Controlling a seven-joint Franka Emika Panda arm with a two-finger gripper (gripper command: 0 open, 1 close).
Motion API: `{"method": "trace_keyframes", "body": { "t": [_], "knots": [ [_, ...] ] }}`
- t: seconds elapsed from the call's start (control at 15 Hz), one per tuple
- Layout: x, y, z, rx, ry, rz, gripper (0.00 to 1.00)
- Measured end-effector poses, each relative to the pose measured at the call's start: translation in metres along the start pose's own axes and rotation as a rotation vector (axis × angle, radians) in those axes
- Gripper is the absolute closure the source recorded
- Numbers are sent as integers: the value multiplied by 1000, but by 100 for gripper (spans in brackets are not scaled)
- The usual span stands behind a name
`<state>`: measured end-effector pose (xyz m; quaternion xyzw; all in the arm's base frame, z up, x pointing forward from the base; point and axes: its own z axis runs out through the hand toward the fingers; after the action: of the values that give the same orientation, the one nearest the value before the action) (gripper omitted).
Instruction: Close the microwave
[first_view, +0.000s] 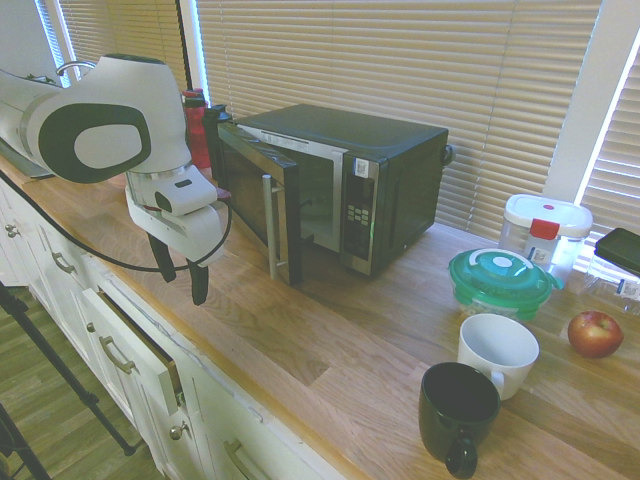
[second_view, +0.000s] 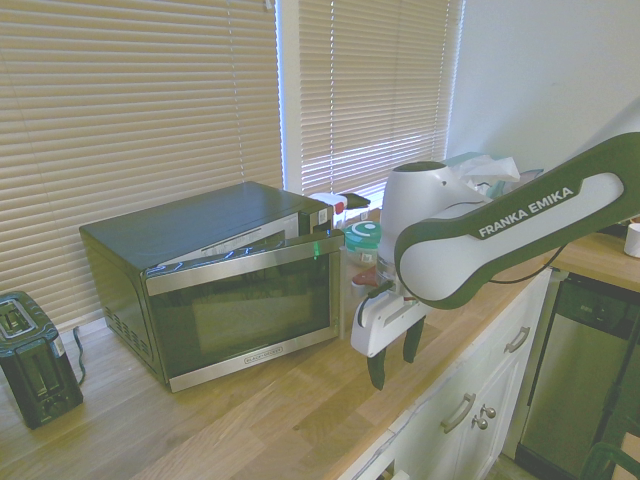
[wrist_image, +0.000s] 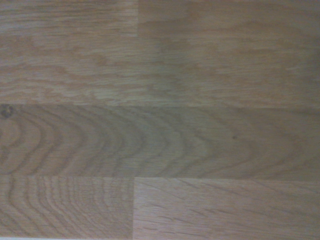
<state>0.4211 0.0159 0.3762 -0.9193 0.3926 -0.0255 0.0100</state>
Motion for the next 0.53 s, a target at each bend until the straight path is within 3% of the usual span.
{"method": "trace_keyframes", "body": {
  "t": [0.53],
  "knots": [
    [12, -20, -28, -1, 78, -36, 0]
  ]
}}
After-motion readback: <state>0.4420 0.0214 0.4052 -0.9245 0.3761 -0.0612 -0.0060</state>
